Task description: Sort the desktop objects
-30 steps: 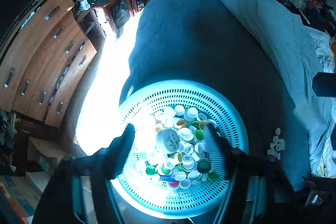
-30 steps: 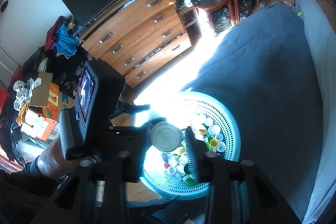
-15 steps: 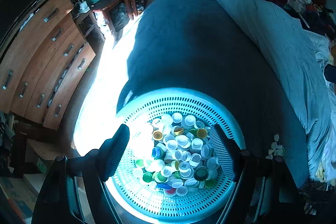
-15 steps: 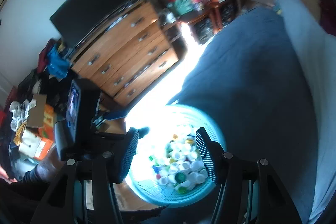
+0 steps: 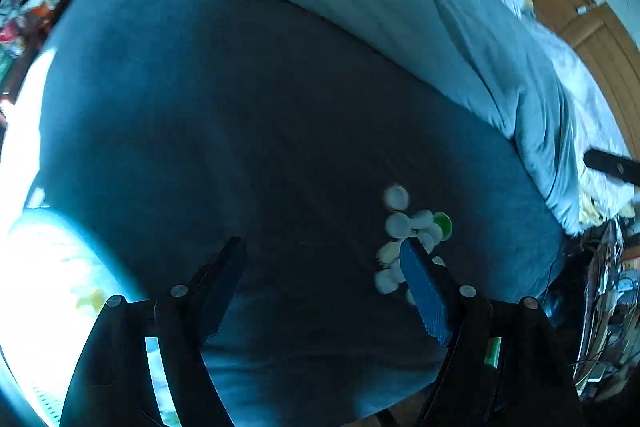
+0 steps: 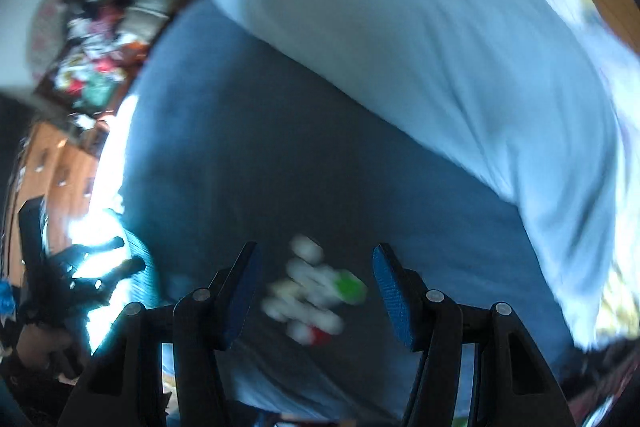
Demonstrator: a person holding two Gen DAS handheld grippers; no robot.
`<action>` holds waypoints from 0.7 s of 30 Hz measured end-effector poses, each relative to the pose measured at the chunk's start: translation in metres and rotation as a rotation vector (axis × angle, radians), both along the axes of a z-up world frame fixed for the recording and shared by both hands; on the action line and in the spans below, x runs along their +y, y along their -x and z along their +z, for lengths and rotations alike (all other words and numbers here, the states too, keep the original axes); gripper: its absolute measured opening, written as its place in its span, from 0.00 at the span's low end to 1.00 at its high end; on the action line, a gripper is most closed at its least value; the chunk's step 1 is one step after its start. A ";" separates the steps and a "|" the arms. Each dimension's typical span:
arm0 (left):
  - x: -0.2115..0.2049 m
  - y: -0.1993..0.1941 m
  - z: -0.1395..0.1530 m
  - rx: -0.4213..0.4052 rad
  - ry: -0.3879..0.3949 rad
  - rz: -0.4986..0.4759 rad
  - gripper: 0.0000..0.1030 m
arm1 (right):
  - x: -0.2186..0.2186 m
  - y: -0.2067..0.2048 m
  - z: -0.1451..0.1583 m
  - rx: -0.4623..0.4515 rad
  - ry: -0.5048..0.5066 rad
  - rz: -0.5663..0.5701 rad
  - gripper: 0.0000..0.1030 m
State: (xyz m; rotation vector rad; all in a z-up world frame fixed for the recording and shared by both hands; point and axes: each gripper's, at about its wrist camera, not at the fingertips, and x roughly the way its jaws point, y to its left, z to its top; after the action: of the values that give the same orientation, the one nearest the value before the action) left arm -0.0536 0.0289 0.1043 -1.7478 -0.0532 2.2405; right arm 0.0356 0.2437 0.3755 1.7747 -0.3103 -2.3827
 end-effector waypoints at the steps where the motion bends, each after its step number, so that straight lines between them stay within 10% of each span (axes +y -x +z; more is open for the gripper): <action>1: 0.016 0.004 -0.020 -0.021 -0.022 0.000 0.71 | 0.012 -0.006 -0.013 -0.028 0.006 -0.012 0.61; 8: 0.098 0.029 -0.097 -0.016 0.033 0.004 0.71 | 0.063 -0.033 -0.106 -0.196 0.076 -0.013 0.61; 21: 0.145 0.050 -0.150 -0.046 0.203 -0.091 0.68 | 0.091 -0.040 -0.148 -0.200 0.140 -0.025 0.62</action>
State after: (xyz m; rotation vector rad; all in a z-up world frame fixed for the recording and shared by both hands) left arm -0.1040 0.1735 -0.0457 -1.8626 0.2467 2.2063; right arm 0.0751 0.3351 0.2279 1.9551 -0.5135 -2.1431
